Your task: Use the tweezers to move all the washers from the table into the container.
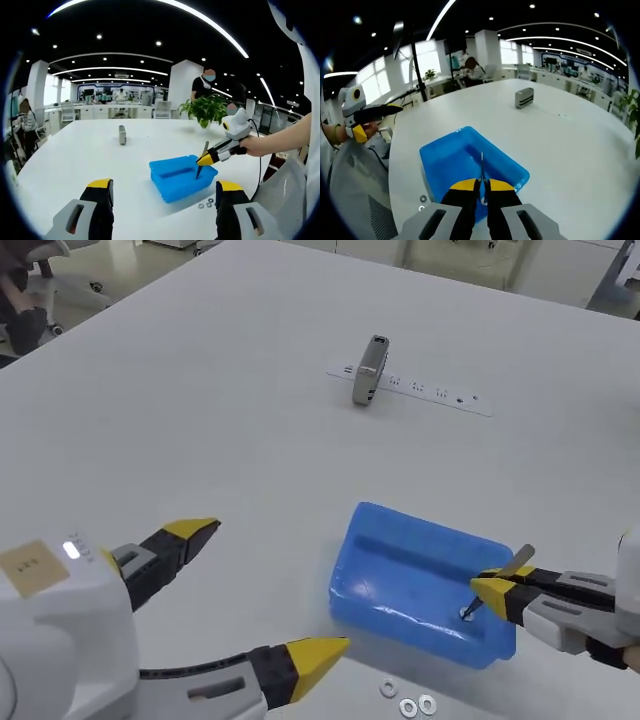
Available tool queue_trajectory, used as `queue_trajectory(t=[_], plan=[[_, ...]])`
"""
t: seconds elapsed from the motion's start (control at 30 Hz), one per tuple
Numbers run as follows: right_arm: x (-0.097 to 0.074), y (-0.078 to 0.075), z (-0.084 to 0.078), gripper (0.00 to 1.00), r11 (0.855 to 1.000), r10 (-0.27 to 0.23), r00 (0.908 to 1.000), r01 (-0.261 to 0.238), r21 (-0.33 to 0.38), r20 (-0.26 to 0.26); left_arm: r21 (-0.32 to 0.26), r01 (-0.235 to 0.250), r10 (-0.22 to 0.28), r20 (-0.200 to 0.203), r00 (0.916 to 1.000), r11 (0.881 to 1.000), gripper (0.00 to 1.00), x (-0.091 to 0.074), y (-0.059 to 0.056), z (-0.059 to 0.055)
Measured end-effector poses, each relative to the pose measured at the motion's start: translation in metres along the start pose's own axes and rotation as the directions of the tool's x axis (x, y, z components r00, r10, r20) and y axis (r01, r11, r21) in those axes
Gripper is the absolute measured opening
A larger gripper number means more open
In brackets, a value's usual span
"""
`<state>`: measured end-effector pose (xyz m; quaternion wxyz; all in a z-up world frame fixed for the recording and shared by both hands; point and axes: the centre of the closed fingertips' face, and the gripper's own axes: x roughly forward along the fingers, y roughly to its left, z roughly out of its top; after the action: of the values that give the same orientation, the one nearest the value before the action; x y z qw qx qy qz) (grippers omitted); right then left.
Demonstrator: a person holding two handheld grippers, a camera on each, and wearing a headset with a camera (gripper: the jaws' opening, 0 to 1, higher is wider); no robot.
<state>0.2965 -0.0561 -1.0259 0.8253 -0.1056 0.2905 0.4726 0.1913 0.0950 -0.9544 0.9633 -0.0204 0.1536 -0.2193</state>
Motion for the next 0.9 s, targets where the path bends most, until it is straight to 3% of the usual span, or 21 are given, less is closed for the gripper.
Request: queue_trajectory(t=[0.4, 0.73, 0.9], plan=[[-0.018, 0.002, 0.019, 0.03, 0.997, -0.023, 0.9958, 0.017, 0.072, 0.089, -0.009, 0.002, -0.002, 0.006, 1.0000, 1.000, 0.84, 0.000, 0.000, 0.001], [-0.032, 0.026, 0.035, 0.03, 0.995, -0.005, 0.9879, -0.010, 0.099, 0.155, -0.010, 0.001, -0.001, 0.014, 0.9999, 1.000, 0.84, 0.000, 0.000, 0.003], [-0.037, 0.042, 0.035, 0.03, 0.994, 0.016, 0.9862, -0.034, 0.102, 0.165, -0.002, 0.003, -0.003, 0.012, 0.9999, 1.000, 0.84, 0.000, 0.000, 0.002]])
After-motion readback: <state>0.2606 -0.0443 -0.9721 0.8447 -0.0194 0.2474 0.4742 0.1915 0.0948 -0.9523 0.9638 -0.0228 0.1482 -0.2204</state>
